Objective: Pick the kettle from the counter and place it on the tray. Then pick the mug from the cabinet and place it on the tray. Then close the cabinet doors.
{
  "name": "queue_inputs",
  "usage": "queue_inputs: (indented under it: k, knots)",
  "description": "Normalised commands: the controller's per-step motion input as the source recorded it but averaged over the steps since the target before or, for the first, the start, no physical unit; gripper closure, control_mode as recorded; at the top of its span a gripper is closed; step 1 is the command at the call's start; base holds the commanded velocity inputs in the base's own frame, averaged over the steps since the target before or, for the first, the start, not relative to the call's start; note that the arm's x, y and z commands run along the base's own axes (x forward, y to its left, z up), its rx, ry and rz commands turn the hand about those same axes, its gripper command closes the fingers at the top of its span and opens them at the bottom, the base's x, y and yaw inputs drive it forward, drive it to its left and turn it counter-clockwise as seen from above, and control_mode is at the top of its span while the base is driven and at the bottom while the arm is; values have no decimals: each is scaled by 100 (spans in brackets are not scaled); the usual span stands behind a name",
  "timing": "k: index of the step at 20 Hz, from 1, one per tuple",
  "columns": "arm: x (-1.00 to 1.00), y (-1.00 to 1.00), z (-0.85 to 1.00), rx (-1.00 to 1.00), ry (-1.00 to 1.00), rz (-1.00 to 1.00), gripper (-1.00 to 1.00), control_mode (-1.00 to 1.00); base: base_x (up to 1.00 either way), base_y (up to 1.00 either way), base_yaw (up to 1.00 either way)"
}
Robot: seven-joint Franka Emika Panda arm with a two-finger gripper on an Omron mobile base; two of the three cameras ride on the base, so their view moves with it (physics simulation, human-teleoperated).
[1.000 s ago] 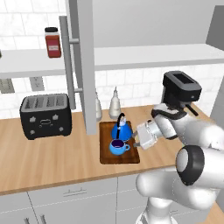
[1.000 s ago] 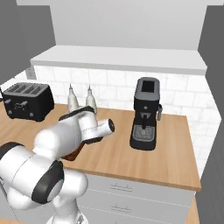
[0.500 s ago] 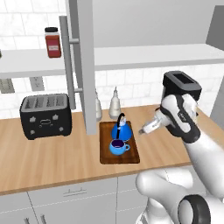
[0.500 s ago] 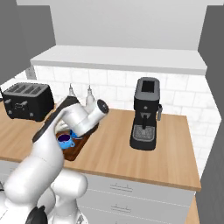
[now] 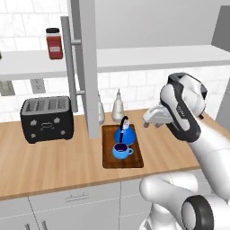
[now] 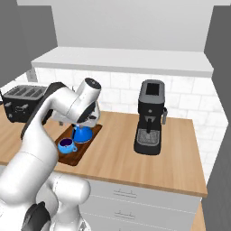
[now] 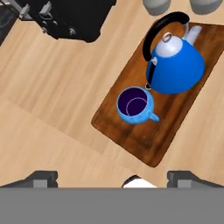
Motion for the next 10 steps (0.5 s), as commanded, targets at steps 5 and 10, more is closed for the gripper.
queue_inputs:
  k: [5, 10]
  knots:
    - [-4, -10, 5, 0, 2, -6, -100, -100, 0, 0, 0]
    - [-10, -31, 21, 2, 0, -23, -100, -100, 0, 0, 0]
